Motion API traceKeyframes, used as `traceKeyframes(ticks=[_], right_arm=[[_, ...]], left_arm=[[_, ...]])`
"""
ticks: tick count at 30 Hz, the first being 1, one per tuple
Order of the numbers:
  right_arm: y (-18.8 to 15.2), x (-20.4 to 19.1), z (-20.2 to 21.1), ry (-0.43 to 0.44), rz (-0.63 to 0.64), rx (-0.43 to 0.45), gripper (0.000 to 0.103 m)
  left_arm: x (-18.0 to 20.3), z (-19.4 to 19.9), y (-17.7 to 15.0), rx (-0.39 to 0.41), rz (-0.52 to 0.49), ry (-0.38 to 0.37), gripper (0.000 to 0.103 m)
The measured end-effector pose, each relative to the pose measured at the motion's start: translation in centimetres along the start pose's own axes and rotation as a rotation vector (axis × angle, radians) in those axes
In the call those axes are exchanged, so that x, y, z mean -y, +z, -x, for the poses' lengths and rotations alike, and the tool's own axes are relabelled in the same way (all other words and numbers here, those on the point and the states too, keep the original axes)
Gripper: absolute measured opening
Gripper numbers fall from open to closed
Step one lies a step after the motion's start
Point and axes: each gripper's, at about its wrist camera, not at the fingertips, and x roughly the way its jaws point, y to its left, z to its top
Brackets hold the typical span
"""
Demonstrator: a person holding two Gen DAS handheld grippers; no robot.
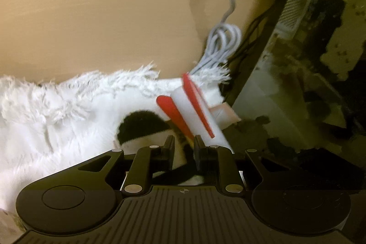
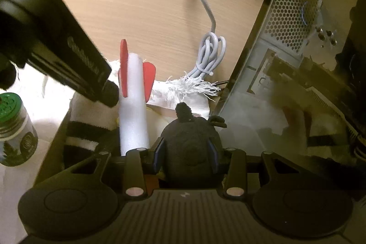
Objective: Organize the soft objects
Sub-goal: 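Carry the plush toy and foam rocket over the pink box and release both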
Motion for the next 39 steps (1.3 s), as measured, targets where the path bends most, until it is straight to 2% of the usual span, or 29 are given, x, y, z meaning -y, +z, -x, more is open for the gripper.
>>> traceKeyframes(ticks=[3,7,10,14,16,19,24,29,30,31,35,37,39], right_arm=[[-0.1,0.1,0.2,0.01,-0.008,0.0,0.04],[-0.2,0.3,0.7,0.043,-0.037,-0.015,0.04],[-0.4,0.2,1.5,0.075,-0.041,-0.013,0.04],[-0.7,0.5,2.5,0.045,-0.034,-0.001,0.041],[-0.9,0.7,2.1,0.014,-0.034,-0.019,0.045],[-1.0,0.7,1.2,0.044,-0.061,-0.051,0.045],[-0.1,-0.6,-0.3,0.029,-0.007,0.012,0.045],[-0.4,0.1,-0.8,0.029,-0.023,0.013,0.046],[-0.7,0.1,-0.4,0.034,-0.021,0.018,0.049],[-1.0,0.1,-0.2,0.041,-0.015,0.025,0.057],[-1.8,0.1,0.5,0.045,-0.009,0.061,0.068],[-1.4,0.5,1.2,0.057,-0.038,0.069,0.077],[-0.9,0.9,2.7,0.052,-0.067,0.093,0.08]], left_arm=[[0.6,1.0,0.4,0.022,0.0,-0.022,0.02],[1.4,0.5,1.0,0.015,0.048,-0.096,0.02],[2.5,-1.6,1.0,-0.011,0.01,-0.048,0.029],[2.8,-4.2,1.0,-0.041,-0.035,-0.018,0.029],[2.9,-4.5,1.1,-0.049,-0.05,-0.027,0.029],[2.5,-4.4,1.2,-0.09,-0.058,-0.061,0.029],[1.9,-4.4,1.1,-0.104,-0.052,-0.085,0.029],[2.8,-4.8,1.0,-0.097,-0.063,-0.066,0.029],[2.8,-4.7,1.0,-0.095,-0.059,-0.061,0.029],[2.7,-4.6,0.9,-0.092,-0.051,-0.06,0.03],[2.1,-3.6,0.1,-0.048,-0.001,-0.066,0.031],[2.1,-1.8,-0.3,-0.003,-0.006,-0.038,0.031],[2.4,0.4,-0.7,0.038,-0.038,-0.009,0.031]])
